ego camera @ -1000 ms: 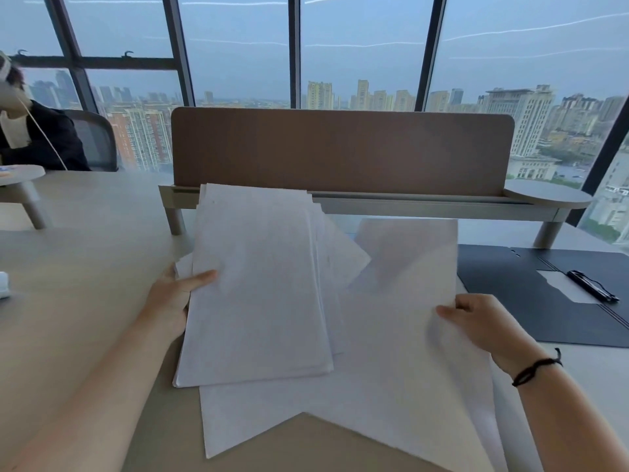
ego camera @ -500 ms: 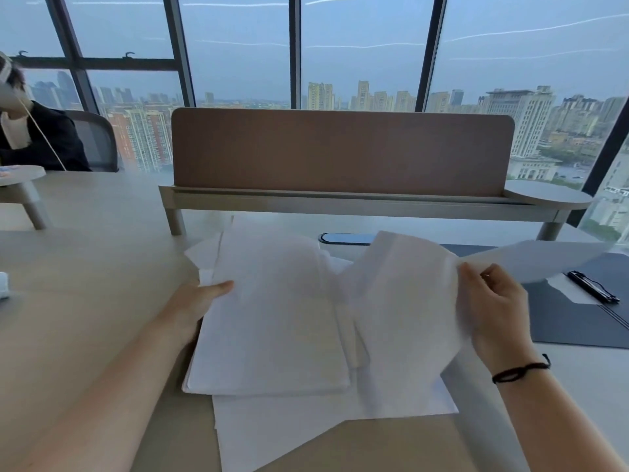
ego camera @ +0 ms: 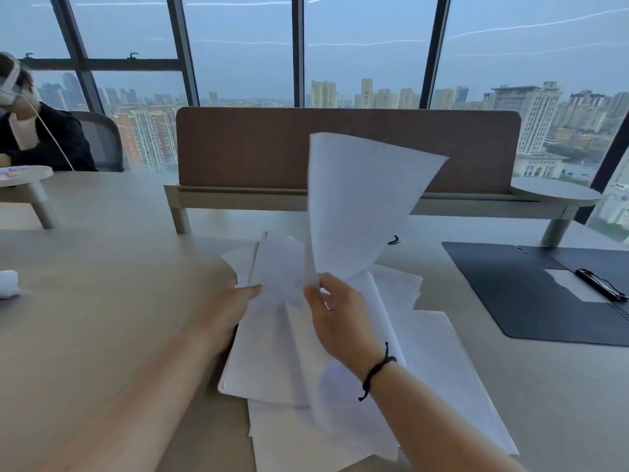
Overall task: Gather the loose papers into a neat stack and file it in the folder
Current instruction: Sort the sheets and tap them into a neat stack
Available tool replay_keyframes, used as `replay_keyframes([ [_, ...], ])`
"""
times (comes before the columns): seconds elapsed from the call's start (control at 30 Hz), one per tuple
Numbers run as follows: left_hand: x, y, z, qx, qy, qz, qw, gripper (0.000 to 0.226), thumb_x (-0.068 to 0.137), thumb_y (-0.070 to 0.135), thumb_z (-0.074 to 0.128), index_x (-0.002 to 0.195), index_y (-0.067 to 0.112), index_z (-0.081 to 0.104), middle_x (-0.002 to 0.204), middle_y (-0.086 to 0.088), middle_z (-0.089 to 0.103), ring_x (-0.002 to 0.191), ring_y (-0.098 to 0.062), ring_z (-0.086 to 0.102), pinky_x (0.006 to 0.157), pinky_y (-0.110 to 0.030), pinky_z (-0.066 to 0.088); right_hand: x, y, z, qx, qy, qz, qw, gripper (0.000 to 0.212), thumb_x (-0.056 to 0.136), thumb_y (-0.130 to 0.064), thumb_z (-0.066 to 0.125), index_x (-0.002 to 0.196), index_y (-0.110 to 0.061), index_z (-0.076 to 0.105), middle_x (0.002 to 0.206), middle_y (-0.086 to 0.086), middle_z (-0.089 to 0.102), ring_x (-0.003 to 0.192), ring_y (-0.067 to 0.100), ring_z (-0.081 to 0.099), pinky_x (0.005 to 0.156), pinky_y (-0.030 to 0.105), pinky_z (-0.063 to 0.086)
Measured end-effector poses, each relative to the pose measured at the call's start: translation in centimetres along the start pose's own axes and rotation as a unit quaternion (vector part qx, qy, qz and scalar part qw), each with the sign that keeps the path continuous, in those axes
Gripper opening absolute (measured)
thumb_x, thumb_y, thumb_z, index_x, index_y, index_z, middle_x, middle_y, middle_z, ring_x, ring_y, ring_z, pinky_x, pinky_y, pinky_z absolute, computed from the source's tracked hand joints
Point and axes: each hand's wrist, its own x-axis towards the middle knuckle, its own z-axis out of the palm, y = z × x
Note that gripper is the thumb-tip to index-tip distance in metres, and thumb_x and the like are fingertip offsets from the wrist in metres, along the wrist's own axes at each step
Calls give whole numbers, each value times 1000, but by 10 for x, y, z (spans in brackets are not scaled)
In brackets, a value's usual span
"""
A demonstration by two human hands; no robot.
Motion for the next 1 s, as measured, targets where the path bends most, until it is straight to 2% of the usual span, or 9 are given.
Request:
replay_keyframes([
  [0.07, -2, 3, 1, 16, 2, 2, 1000, 37, 88, 27, 73, 118, 6, 68, 109, -9, 74, 98, -29, 72, 89, -40, 56, 0, 2, 9, 45, 6, 70, 996, 26, 101, -25, 54, 78, -15, 62, 62, -11, 62, 53, -1, 53, 56, 15, 41],
  [0.2, -10, 9, 3, 150, -13, 53, 987, 75, 62, 59, 85, 123, 20, 66, 115, 1, 73, 105, -20, 70, 96, -43, 55, -1, -1, 19, 138, -8, 127, 982, 24, 99, -25, 56, 90, -5, 65, 79, 18, 66, 63, 18, 54, 61, 29, 47],
  [0.37, -14, 9, 4, 254, -12, 113, 960, 86, 44, 36, 97, 118, 19, 57, 112, 9, 61, 107, -14, 59, 84, -29, 46, -2, -15, -5, 334, -12, 169, 927, 18, 102, -13, 55, 104, -12, 73, 99, 8, 79, 93, 31, 76, 88, 45, 60],
  [0.5, -12, 9, -2, 244, 12, 75, 967, 93, 60, 29, 96, 137, 20, 44, 124, 9, 48, 121, -15, 46, 101, -33, 40, 3, -14, -49, 397, 47, 207, 893, 21, 100, -7, 53, 99, -7, 74, 92, 12, 78, 73, 28, 74, 71, 43, 63],
  [0.6, -3, 8, -14, 225, 17, 60, 972, 92, 49, 47, 93, 129, 21, 56, 126, 2, 65, 117, -22, 62, 98, -44, 52, -3, 1, -77, 356, 71, 302, 881, 17, 93, -3, 55, 100, 2, 70, 89, 19, 73, 73, 31, 70, 63, 39, 60],
  [0.73, -4, 18, -23, 139, 37, 31, 989, 68, 60, 29, 88, 119, 9, 61, 114, -10, 67, 98, -27, 65, 84, -36, 48, -16, 12, -100, 218, 0, 383, 897, 13, 86, -2, 62, 98, 2, 68, 88, 20, 71, 79, 35, 67, 79, 51, 57],
  [0.8, -1, 18, -28, 82, 21, 25, 996, 36, 79, 13, 83, 108, 5, 65, 102, -13, 70, 82, -22, 66, 72, -30, 49, -20, 11, -101, 145, -18, 380, 913, 4, 85, -1, 66, 87, 0, 69, 70, 13, 72, 70, 32, 67, 83, 54, 57],
  [0.87, 0, 16, -31, 72, 10, 30, 997, 13, 86, 8, 75, 97, 8, 68, 91, -6, 72, 75, -16, 66, 61, -24, 47, -23, 7, -100, 75, -47, 358, 929, 11, 86, -5, 70, 77, 2, 68, 54, 6, 67, 53, 25, 63, 71, 43, 59],
  [1.0, -2, 15, -30, 49, -10, 67, 996, 9, 88, 8, 72, 89, 15, 68, 63, 12, 75, 69, -7, 68, 56, -19, 48, -22, 0, -98, -58, -109, 313, 942, 47, 89, -42, 72, 85, 5, 71, 60, 4, 69, 37, 12, 60, 47, 25, 54],
])
